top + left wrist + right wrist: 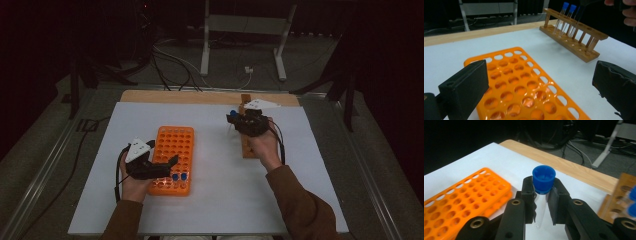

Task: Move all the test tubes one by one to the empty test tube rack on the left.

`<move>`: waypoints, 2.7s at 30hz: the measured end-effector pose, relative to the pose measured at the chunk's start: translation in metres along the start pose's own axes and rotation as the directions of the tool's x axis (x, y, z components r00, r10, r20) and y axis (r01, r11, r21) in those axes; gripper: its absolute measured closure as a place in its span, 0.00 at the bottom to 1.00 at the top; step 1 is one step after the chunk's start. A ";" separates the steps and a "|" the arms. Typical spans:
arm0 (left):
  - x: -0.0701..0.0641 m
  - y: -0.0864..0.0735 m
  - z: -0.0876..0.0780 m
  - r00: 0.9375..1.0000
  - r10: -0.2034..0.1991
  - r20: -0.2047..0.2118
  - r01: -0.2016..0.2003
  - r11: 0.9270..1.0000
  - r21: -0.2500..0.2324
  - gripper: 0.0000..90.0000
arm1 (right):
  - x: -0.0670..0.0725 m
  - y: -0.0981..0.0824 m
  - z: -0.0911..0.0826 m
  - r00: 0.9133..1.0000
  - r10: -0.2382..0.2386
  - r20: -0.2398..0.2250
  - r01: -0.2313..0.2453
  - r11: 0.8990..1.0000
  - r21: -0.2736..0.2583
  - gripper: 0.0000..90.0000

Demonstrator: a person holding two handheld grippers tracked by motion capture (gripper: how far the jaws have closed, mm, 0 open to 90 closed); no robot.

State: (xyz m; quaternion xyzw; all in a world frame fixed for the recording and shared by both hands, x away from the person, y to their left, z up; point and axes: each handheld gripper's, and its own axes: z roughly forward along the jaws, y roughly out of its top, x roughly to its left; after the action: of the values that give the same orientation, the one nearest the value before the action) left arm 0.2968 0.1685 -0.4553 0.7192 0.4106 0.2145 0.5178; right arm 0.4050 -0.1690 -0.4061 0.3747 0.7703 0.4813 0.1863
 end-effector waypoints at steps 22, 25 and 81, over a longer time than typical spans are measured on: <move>-0.019 0.028 0.036 0.988 0.131 0.086 -0.135 0.990 0.045 0.19 | 0.066 0.007 0.022 0.982 -0.078 -0.174 0.088 0.995 0.048 0.85; -0.020 0.028 0.041 0.985 0.140 0.102 -0.147 0.988 0.056 0.33 | 0.073 0.007 0.026 0.977 -0.072 -0.198 0.084 0.995 0.051 0.85; -0.004 0.018 0.032 0.989 0.060 0.135 -0.062 0.998 0.012 0.87 | 0.062 -0.004 0.018 0.972 -0.052 -0.229 0.061 0.998 0.032 0.03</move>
State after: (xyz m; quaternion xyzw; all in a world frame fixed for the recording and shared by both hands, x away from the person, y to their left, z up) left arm 0.3246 0.1445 -0.4503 0.7483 0.3543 0.1778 0.5319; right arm 0.3747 -0.1121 -0.4138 0.2985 0.8061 0.5005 0.1031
